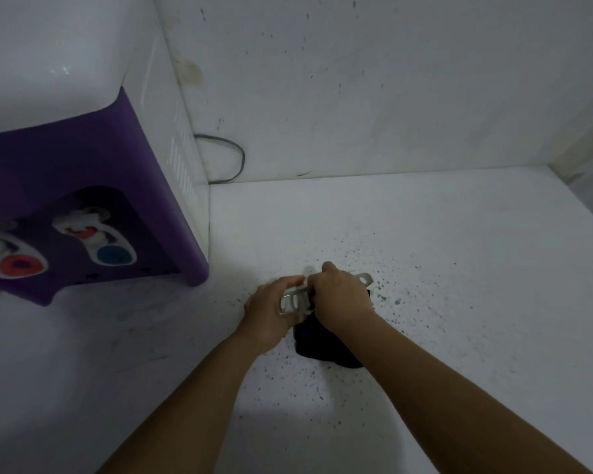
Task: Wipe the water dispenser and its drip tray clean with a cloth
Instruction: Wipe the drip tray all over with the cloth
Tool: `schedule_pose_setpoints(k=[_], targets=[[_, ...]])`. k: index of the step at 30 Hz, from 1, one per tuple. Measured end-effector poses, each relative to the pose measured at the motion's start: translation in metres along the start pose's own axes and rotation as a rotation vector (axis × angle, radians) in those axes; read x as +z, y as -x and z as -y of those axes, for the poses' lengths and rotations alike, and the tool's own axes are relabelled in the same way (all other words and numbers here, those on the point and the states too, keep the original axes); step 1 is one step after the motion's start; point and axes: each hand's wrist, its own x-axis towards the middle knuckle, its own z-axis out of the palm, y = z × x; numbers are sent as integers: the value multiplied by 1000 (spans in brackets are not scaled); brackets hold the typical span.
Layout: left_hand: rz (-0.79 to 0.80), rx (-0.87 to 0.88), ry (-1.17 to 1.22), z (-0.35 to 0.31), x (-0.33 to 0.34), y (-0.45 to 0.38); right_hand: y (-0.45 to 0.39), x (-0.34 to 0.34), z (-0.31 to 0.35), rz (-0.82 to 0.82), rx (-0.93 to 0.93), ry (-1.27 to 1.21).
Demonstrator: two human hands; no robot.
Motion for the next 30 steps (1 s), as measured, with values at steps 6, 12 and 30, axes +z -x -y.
schedule_pose_setpoints(k=[6,12,30], targets=[[12,21,-4,6,-1,-1,14,12,-4,-72,89,-122],[38,13,-9,4,-2,-1,8,11,-4,-72,91,-117],[-126,-64,206,15,-28,17,5,11,-4,-85,196,-574]])
